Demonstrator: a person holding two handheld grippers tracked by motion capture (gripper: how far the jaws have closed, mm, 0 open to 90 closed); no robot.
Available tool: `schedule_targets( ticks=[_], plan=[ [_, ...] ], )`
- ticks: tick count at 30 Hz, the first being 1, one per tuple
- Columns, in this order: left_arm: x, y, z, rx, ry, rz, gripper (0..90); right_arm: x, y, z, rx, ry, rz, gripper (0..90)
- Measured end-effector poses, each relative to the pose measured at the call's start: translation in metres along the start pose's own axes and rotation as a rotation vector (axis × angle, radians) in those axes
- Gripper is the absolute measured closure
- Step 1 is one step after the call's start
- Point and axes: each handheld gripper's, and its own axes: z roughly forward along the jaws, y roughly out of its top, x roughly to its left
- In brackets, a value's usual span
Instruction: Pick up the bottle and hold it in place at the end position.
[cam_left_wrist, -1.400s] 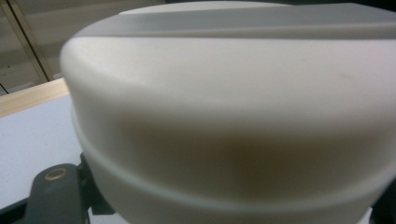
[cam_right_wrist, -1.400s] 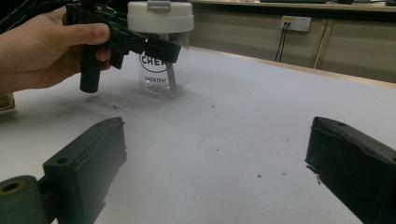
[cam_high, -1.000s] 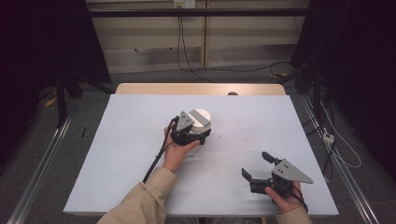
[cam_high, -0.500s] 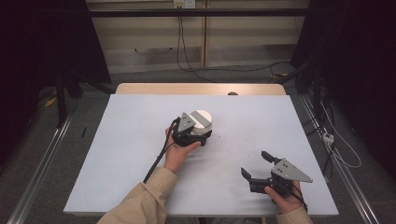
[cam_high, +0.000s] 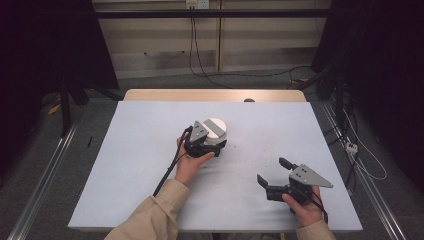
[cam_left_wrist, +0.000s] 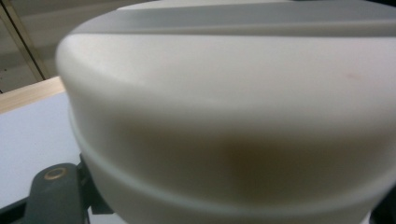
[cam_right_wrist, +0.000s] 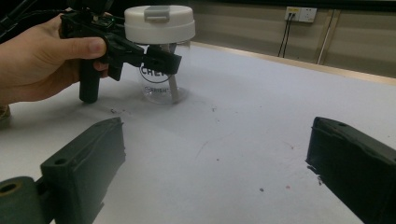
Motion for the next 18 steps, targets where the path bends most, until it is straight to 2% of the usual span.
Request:
schedule_targets(
  ticks=[4,18],
  plan=[
    [0.000,-0.002,-0.001,-0.012,0.000,0.001,18.5,0.001,0.002,0.004,0.001,-0.002,0.000,4.3],
    [-0.001,-0.002,-0.001,-0.008,-0.001,0.010,18.5,0.003,0.011,0.024,0.014,0.010,0.014,4.7]
  ],
)
